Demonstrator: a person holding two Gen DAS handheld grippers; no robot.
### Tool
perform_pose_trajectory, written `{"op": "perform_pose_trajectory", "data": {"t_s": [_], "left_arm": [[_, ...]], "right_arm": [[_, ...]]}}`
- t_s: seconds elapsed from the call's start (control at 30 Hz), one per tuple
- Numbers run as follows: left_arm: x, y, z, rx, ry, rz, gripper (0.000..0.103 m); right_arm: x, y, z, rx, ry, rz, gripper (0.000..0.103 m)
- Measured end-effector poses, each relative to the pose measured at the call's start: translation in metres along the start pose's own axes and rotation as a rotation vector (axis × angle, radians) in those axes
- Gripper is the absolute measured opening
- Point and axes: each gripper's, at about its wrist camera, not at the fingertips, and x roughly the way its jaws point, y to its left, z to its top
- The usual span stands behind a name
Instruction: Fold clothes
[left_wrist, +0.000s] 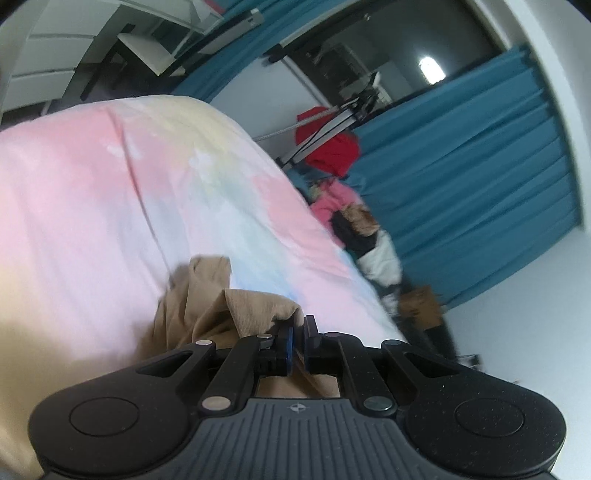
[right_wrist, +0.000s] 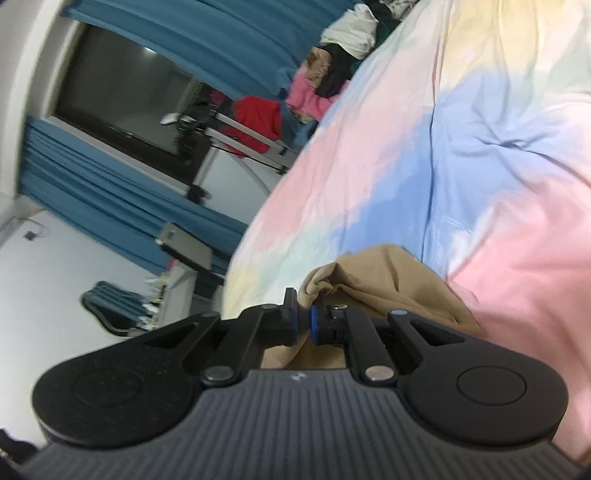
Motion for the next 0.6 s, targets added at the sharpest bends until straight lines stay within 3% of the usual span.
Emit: {"op": "perform_pose_trajectory", "data": {"t_s": [0.1, 0.2, 0.27, 0.37, 0.5, 0.6], "left_arm": [[0.042, -0.003, 0.014, 0.142, -0.012, 0.051, 0.007], [0.083, 0.019, 0.008, 0.213, -0.034, 0.100, 0.007], [0.106, 0.037, 0.005, 0.197, -0.017, 0.119, 0.007], [0.131, 0.040, 0.004, 0.273, -0.006, 0.163, 0.008], [0.139, 0.035, -0.004, 0.381, -0.019, 0.179, 0.009], [0.137, 0.034, -0.004, 0.400, -0.008, 0.178, 0.009]], "right_arm": [[0.040, -0.006, 0.010, -0.005, 0.005, -0.043, 0.010], [0.076, -0.025, 0.012, -0.010, 0.008, -0.041, 0.010], [0.098, -0.037, 0.011, -0.007, 0.027, -0.054, 0.010], [0.128, -0.053, 0.009, -0.005, 0.063, -0.088, 0.010], [0.133, -0.050, 0.007, -0.062, 0.063, -0.104, 0.011], [0.130, -0.048, 0.007, -0.075, 0.071, -0.107, 0.011]]}}
